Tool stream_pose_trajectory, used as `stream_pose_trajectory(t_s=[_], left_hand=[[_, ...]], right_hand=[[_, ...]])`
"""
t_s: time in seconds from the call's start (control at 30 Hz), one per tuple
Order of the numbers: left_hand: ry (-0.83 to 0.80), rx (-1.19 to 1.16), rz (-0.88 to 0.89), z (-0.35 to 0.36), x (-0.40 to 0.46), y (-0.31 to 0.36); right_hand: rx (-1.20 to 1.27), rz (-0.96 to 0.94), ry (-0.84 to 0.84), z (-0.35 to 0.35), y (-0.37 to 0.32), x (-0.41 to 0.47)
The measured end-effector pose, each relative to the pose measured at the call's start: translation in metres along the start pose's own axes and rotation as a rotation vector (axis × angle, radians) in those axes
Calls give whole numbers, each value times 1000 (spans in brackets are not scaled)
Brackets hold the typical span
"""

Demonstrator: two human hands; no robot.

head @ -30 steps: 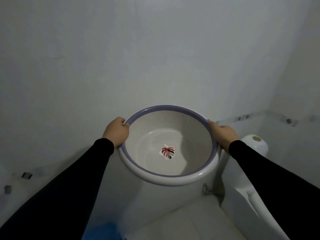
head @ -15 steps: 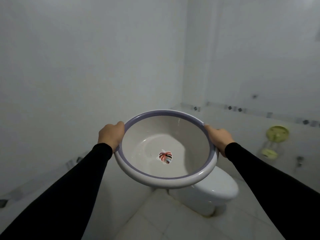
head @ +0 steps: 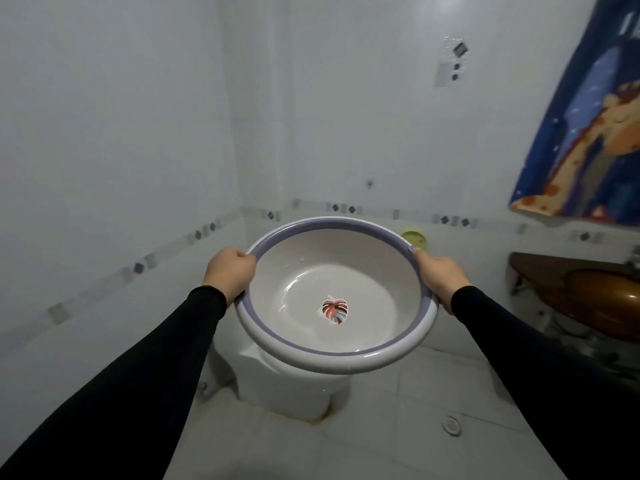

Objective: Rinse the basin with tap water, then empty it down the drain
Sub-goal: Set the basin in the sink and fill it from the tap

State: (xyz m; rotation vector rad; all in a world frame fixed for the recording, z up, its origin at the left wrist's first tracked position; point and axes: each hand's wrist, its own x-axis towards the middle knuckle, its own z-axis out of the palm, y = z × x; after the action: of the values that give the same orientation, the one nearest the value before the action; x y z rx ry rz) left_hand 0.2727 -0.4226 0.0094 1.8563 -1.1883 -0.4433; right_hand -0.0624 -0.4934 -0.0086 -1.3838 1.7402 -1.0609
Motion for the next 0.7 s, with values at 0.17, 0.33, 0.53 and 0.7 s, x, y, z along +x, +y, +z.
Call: stream_pose_trajectory(t_s=[0.17, 0.33, 0.53, 0.7], left_hand=[[-54, -10, 40, 105, -8, 64], [-96, 10, 101, 199, -11, 122], [-213, -44, 168, 305, -13, 189], [-319, -46, 244, 394, -12, 243]], right_hand=[[-27, 28, 99, -97, 46, 47], [-79, 51, 171, -183, 86, 80], [-93, 125, 270, -272, 142, 111], [-101, 204, 360, -334, 186, 131]])
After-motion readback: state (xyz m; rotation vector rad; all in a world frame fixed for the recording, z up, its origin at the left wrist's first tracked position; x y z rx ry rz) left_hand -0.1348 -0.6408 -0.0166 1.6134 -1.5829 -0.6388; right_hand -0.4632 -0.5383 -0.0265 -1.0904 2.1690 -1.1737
